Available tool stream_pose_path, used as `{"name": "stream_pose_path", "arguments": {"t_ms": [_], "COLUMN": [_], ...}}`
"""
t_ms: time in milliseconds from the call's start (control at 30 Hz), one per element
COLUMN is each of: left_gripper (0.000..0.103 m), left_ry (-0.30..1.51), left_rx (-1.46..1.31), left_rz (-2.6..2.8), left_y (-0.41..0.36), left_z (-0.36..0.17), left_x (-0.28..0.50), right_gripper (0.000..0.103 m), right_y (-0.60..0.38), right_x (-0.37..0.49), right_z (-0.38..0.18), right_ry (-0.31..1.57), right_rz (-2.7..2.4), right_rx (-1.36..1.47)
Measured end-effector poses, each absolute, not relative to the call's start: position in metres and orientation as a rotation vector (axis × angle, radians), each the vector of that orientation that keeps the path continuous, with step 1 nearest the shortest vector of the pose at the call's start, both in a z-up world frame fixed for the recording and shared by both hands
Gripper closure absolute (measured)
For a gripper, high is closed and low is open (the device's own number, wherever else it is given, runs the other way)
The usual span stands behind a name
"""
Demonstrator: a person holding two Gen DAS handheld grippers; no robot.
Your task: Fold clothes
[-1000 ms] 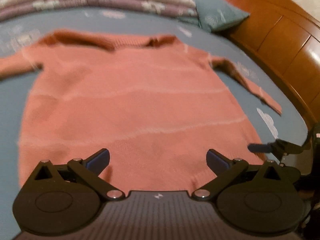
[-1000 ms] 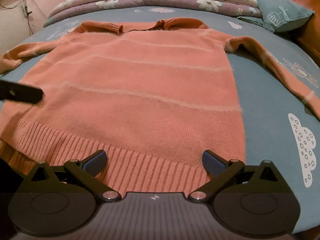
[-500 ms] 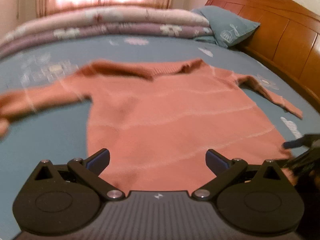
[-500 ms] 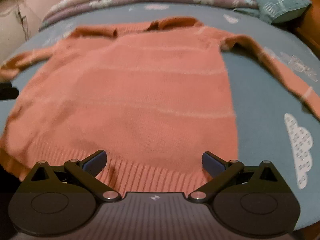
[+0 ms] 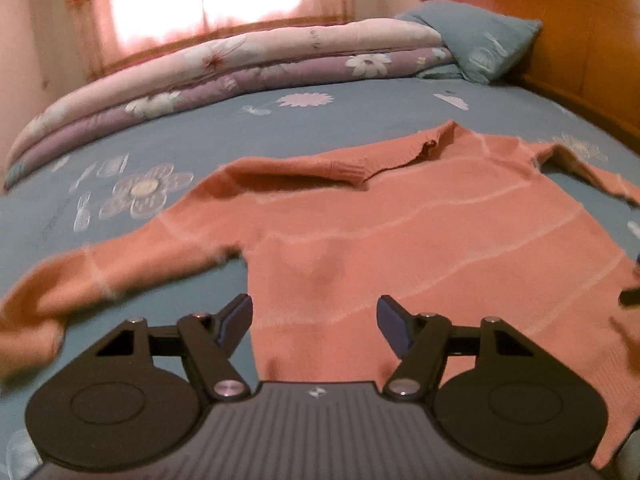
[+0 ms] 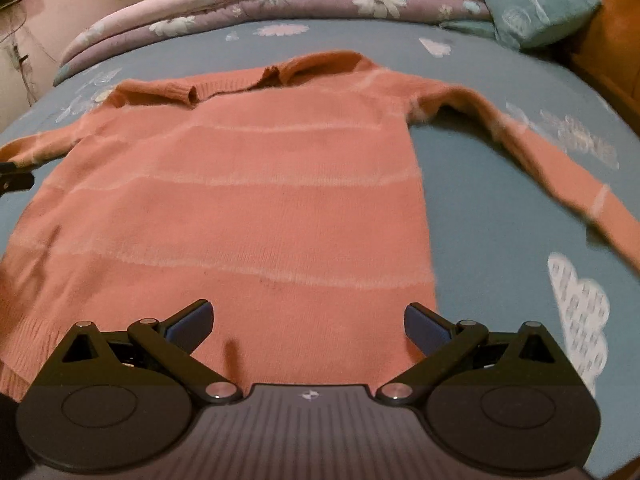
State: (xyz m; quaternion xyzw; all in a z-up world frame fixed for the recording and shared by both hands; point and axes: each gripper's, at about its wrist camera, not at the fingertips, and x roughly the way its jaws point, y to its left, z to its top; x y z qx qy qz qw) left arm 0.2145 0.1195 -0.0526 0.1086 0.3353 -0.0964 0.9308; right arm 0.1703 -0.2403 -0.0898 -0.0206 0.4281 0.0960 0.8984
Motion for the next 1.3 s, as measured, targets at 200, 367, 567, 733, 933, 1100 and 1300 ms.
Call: {"name": "stream_pose_path", "arguments": {"t_ms": [200, 367, 567, 733, 933, 1100, 1300], "left_gripper": [0.036, 0.035, 0.042, 0.05, 0.051, 0.062, 0.098], "left_ry": [0.64, 0.644, 0.58, 0.521, 0.499, 0.507, 0.554], "left_rx": [0.481, 0.623, 0.808, 1.049, 1.25, 1.268, 1.115], "left_rz": [-0.281, -0.347, -0.325, -0.316, -0.382, -0.403, -0.351], "left_y": [0.101, 0.089, 0.075, 0.056, 0.042, 0.039, 0.043], "left_z": [-0.051, -0.054, -0.069, -0.098, -0.126, -0.132, -0.123], "left_x": [0.258, 0.307, 0.359, 0.385, 0.402, 0.416, 0.434], "right_gripper": [0.0, 0.005, 0.013, 0.015, 0.026, 0.035, 0.095], "right_y": [-0.233, -0.217, -0.192, -0.172, -0.156, -0.147, -0.147], "right_x": [0.218, 0.277, 0.346, 0.391, 0.431, 0.456, 0.477], "right_z": [-0.051, -0.03, -0.046, -0.08, -0.109, -0.121, -0.115], "right_ry": [0.76, 0.678, 0.579, 0.504, 0.498, 0.454, 0.57], "right_rz": [0.274, 0.39, 0.459, 0.488, 0.554, 0.614, 0.624], "right_rx": [-0.292, -0.453, -0.648, -0.86, -1.017, -1.082, -0.951]}}
